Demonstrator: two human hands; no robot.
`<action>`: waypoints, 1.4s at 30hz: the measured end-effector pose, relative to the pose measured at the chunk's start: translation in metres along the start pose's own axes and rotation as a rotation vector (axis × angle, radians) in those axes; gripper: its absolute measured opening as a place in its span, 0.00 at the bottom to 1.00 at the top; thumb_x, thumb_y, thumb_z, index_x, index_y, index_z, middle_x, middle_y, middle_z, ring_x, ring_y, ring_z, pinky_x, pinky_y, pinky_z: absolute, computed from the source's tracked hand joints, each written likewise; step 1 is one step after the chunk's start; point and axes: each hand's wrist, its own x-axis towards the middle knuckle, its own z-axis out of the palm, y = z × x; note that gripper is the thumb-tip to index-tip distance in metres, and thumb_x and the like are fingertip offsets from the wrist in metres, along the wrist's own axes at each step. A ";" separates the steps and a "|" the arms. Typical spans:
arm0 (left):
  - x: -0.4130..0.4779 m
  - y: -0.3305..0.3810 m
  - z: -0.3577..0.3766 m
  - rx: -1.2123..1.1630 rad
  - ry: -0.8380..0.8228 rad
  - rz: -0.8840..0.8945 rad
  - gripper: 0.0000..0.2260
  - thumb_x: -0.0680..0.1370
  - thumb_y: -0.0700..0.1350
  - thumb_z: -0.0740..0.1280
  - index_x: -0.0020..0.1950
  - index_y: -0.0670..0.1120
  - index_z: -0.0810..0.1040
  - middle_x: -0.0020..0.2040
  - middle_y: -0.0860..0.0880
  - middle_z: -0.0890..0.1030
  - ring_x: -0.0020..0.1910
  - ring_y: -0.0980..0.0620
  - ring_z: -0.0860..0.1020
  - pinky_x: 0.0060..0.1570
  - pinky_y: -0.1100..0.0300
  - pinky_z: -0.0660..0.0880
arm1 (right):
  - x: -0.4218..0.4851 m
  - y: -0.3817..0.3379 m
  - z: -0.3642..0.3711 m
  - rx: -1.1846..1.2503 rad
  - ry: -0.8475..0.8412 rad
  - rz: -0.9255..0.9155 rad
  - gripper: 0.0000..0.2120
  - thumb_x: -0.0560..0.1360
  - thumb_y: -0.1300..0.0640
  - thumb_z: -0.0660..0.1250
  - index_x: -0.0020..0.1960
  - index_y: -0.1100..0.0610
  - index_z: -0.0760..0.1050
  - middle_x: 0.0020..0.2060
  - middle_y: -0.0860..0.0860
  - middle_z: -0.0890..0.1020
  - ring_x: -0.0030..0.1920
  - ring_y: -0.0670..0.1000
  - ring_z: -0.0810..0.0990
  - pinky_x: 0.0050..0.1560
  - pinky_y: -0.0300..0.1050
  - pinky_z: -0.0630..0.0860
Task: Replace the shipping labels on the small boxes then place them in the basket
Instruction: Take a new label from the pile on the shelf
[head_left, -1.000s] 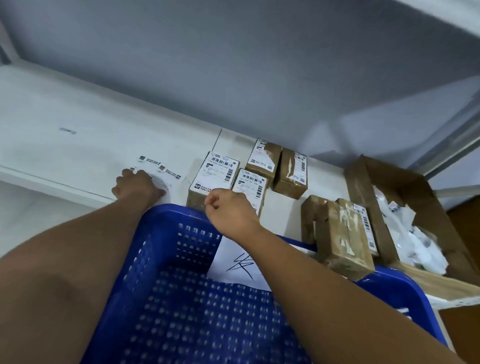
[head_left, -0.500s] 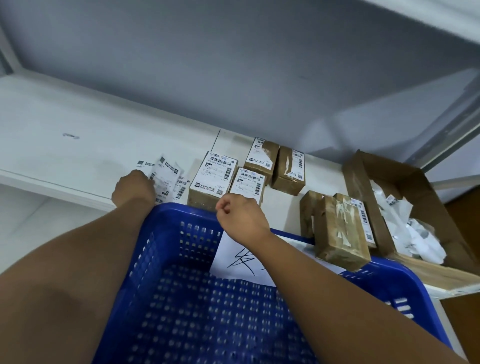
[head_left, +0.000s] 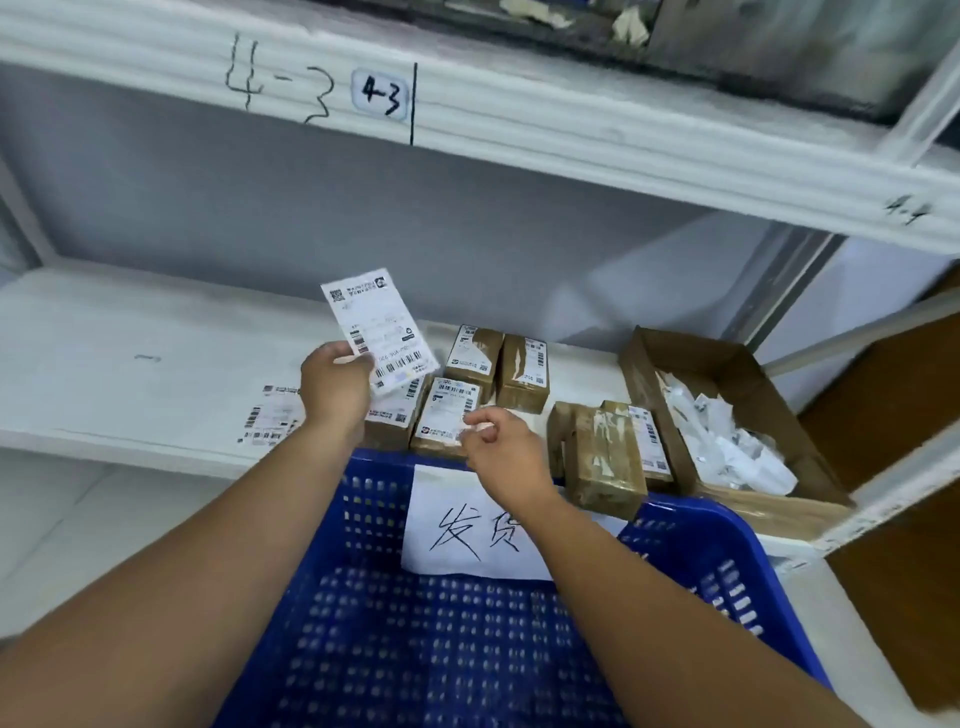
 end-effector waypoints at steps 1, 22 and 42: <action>-0.019 0.004 0.005 -0.060 -0.058 -0.032 0.07 0.77 0.35 0.64 0.54 0.40 0.77 0.53 0.44 0.81 0.45 0.48 0.80 0.31 0.64 0.74 | -0.005 -0.001 -0.007 0.106 0.035 0.034 0.11 0.80 0.54 0.63 0.61 0.54 0.77 0.44 0.48 0.80 0.42 0.49 0.81 0.45 0.39 0.79; -0.207 -0.047 -0.006 0.585 -0.272 0.252 0.32 0.73 0.47 0.72 0.74 0.49 0.64 0.67 0.47 0.65 0.68 0.48 0.61 0.67 0.59 0.58 | -0.128 0.076 -0.100 0.626 0.099 0.203 0.07 0.78 0.64 0.66 0.46 0.57 0.82 0.43 0.54 0.86 0.45 0.53 0.84 0.47 0.47 0.81; -0.232 -0.047 0.025 0.154 -0.519 -0.058 0.03 0.75 0.38 0.70 0.44 0.46 0.81 0.42 0.47 0.84 0.44 0.49 0.83 0.47 0.56 0.78 | -0.130 0.086 -0.092 0.542 0.081 0.130 0.05 0.76 0.64 0.69 0.46 0.54 0.80 0.43 0.53 0.84 0.42 0.49 0.82 0.44 0.42 0.79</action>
